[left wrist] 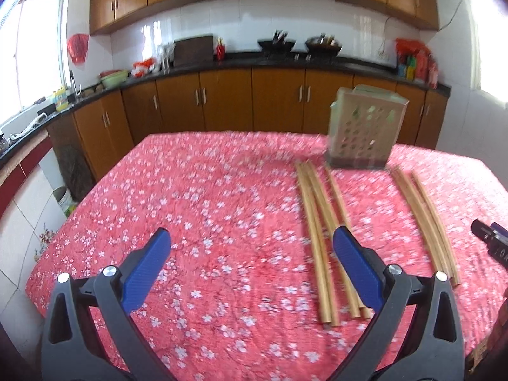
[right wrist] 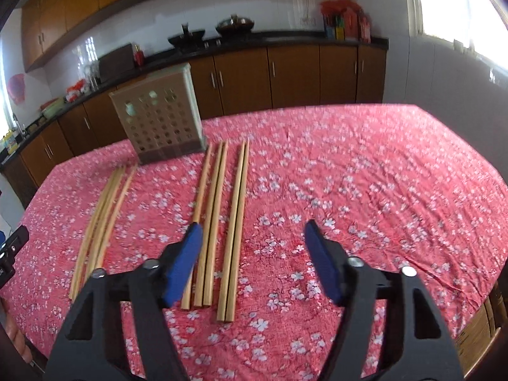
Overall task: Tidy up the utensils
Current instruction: 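Lower the left tool onto a bamboo chopstick while the right tool lowers onto another, then close the left tool on one chopstick while the right tool closes on another, then lift the left tool's chopstick upright over the holder while the right tool does likewise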
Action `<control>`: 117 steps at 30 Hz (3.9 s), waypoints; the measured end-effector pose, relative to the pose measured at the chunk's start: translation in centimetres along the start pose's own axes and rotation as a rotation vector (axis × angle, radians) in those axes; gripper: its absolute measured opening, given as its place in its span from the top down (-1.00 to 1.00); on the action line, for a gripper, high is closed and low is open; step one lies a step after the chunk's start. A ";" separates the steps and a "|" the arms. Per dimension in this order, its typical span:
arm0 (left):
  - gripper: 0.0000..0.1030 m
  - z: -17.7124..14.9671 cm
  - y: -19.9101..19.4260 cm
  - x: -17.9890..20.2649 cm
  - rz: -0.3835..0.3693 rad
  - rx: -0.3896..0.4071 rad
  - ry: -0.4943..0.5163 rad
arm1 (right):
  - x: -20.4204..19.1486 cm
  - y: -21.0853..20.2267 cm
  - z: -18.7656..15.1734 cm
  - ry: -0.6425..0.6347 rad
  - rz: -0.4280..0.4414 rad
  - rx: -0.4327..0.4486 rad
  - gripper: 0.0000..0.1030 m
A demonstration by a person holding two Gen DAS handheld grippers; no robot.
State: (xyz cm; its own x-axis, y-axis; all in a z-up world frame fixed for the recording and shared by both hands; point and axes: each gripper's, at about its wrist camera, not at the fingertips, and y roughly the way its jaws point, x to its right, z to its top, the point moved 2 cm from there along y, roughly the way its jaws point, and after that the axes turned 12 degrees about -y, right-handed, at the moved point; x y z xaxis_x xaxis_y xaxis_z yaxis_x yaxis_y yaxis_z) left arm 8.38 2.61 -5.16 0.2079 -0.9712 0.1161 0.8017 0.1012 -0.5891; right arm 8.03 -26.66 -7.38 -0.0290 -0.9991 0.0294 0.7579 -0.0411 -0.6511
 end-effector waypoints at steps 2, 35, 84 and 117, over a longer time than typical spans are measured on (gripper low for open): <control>-0.93 0.0 1.2 -0.3 0.023 -0.032 0.003 | 0.2 1.5 0.2 0.008 0.020 -0.052 0.05; 0.38 -2.1 7.0 3.2 -0.180 -0.317 0.077 | 0.6 6.1 -0.4 -0.026 0.004 -0.163 0.85; 0.85 1.3 10.7 -0.9 -0.085 -0.285 0.056 | 3.6 6.0 0.9 0.002 0.029 -0.129 0.86; 0.85 20.5 -2.1 1.1 -0.218 0.274 -0.074 | 5.2 -6.3 17.2 0.029 0.022 0.424 0.86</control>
State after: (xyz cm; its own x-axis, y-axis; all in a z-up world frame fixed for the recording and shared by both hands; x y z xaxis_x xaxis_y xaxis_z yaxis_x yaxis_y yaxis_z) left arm 18.37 5.77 12.59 0.0473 -0.9593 0.2784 0.9502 -0.0427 -0.3086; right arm 14.33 -31.49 9.93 -0.0233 -0.9997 -0.0061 0.9594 -0.0206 -0.2814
